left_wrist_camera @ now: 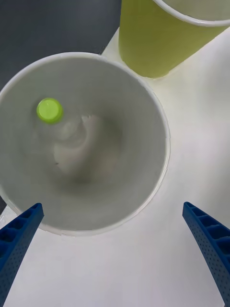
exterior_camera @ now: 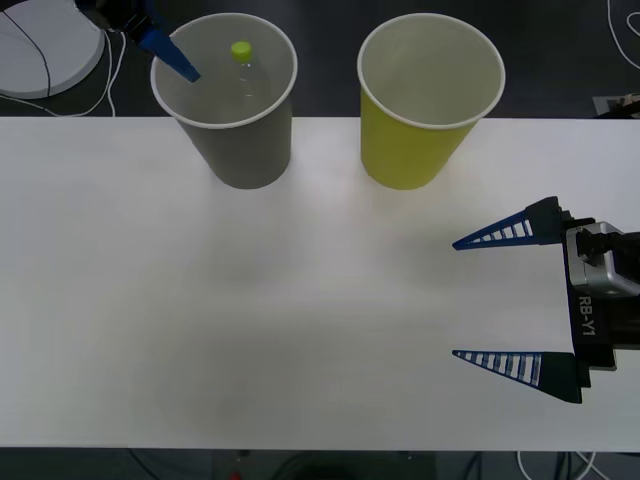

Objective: Put the can into the green bin and the plastic bottle into the gray bin

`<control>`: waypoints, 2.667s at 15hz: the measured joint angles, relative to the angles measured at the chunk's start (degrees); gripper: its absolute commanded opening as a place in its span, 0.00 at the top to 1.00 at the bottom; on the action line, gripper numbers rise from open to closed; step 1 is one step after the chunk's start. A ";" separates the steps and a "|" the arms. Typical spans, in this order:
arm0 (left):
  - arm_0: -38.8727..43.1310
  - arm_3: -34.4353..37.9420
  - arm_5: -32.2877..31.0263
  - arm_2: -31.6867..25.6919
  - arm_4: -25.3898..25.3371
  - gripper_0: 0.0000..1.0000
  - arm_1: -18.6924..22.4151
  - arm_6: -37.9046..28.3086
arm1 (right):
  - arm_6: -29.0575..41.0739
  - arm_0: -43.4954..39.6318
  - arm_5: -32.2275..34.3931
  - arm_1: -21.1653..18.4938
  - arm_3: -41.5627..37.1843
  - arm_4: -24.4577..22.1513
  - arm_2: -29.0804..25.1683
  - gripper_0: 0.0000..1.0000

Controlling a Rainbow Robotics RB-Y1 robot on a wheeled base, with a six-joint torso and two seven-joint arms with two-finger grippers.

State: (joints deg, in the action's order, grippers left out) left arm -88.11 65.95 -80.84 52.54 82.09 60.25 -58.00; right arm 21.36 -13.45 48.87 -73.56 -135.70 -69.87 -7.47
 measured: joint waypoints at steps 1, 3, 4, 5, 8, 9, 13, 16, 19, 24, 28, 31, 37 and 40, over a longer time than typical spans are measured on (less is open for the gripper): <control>1.14 1.89 0.90 -0.02 -1.02 0.00 1.57 0.00 | 0.00 0.00 0.00 0.00 0.00 0.00 0.00 0.00; 2.92 4.77 2.05 0.02 -3.61 0.00 4.49 0.28 | 0.00 0.00 0.00 0.00 0.00 0.00 0.00 0.00; 3.67 5.72 2.32 0.02 -5.15 0.00 5.93 0.64 | 0.00 0.00 0.00 0.00 0.00 0.00 0.00 0.00; 4.35 6.68 2.64 0.02 -6.28 0.00 7.23 1.08 | 0.00 0.00 0.00 0.00 0.00 0.00 0.00 0.00; 7.05 9.63 4.80 0.00 -9.40 0.00 10.88 2.42 | 0.00 0.00 0.00 0.00 0.00 0.00 0.00 0.00; 7.90 10.51 5.61 -0.02 -10.31 0.00 12.01 2.89 | 0.00 0.00 0.00 0.00 0.00 0.00 0.00 0.00; 8.66 9.58 4.61 -0.47 -11.92 0.00 13.31 4.73 | 0.00 0.00 0.00 0.00 0.00 0.00 0.00 0.00; 8.74 6.18 2.71 -1.10 -12.34 0.00 12.54 7.72 | 0.00 0.00 0.00 0.00 0.00 0.00 0.00 0.00; 9.15 6.08 2.30 -1.12 -13.40 0.00 13.57 9.51 | 0.00 0.00 0.00 0.00 0.00 0.00 0.00 0.00; 12.85 10.99 6.14 -1.12 -17.24 0.00 17.22 9.68 | 0.00 0.00 0.00 0.00 0.00 0.00 0.00 0.00; 16.10 15.05 10.54 -1.12 -19.48 0.00 19.60 10.22 | 0.00 0.00 0.00 0.00 0.00 0.00 0.00 0.00; 18.41 18.12 14.11 -1.12 -21.01 0.00 21.28 11.00 | 0.00 0.00 0.00 0.00 0.00 0.00 0.00 0.00; 22.10 23.93 19.35 -1.55 -21.84 0.00 24.31 12.64 | 0.00 0.00 0.00 0.00 0.00 0.00 0.00 0.00; 29.23 26.03 20.62 -9.11 -20.56 0.00 23.88 13.05 | 0.00 0.00 0.00 0.00 0.00 0.00 0.00 0.00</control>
State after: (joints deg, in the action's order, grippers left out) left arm -58.88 91.98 -60.21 43.43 61.52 84.13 -44.94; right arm 21.36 -13.45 48.87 -73.56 -135.70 -69.87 -7.47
